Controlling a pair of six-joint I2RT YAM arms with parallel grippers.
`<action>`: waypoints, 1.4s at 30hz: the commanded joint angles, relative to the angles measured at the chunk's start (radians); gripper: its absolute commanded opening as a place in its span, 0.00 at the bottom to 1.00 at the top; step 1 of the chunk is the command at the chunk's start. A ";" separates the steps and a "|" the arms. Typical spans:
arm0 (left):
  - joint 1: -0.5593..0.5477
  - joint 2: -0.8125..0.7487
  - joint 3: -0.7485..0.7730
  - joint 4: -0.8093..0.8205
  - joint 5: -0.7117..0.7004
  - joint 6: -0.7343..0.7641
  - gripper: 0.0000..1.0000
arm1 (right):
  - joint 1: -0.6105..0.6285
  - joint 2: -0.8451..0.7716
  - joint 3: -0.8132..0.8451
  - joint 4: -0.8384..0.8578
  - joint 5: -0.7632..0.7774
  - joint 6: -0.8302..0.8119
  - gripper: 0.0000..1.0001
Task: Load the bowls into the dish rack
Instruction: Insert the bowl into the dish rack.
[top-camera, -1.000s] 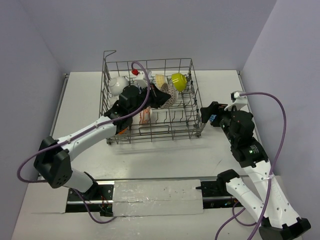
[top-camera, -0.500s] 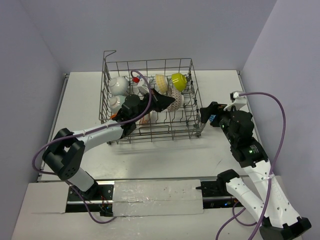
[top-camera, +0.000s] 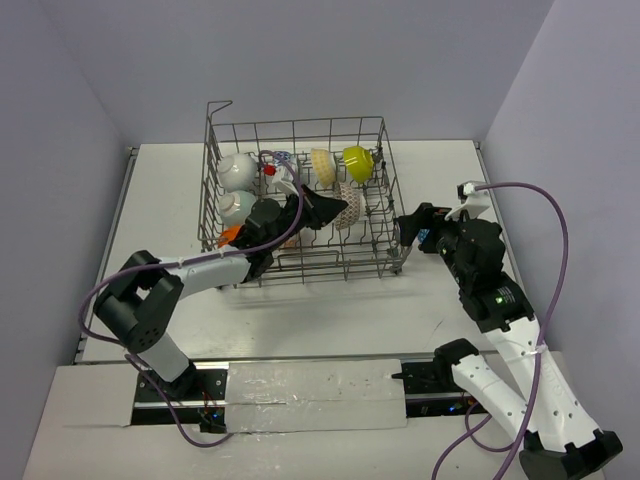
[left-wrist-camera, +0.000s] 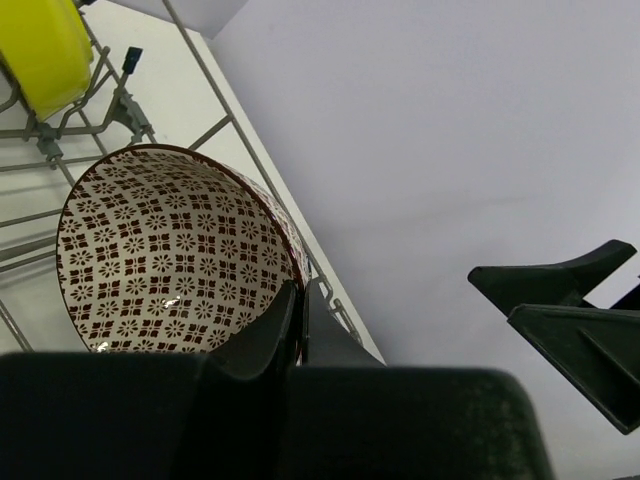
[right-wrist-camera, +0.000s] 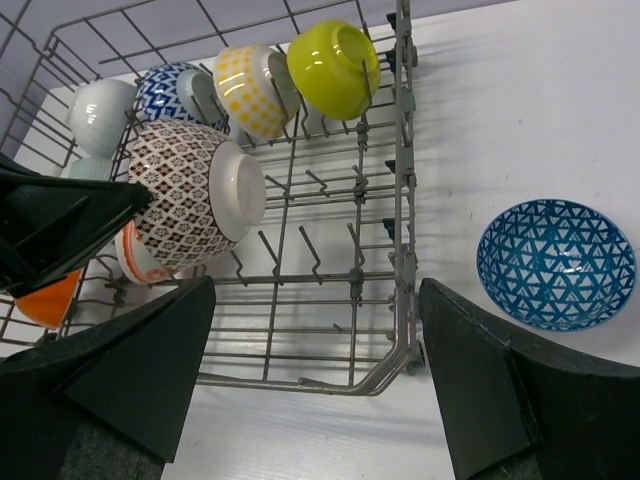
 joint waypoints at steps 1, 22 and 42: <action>0.005 -0.002 0.005 0.160 -0.033 -0.028 0.00 | 0.010 0.007 0.004 0.027 0.001 -0.007 0.89; 0.029 0.099 0.008 0.281 -0.033 -0.115 0.00 | 0.013 0.031 0.003 0.038 -0.022 -0.010 0.89; 0.064 0.093 -0.090 0.356 -0.029 -0.154 0.00 | 0.013 0.059 0.012 0.043 -0.036 -0.008 0.89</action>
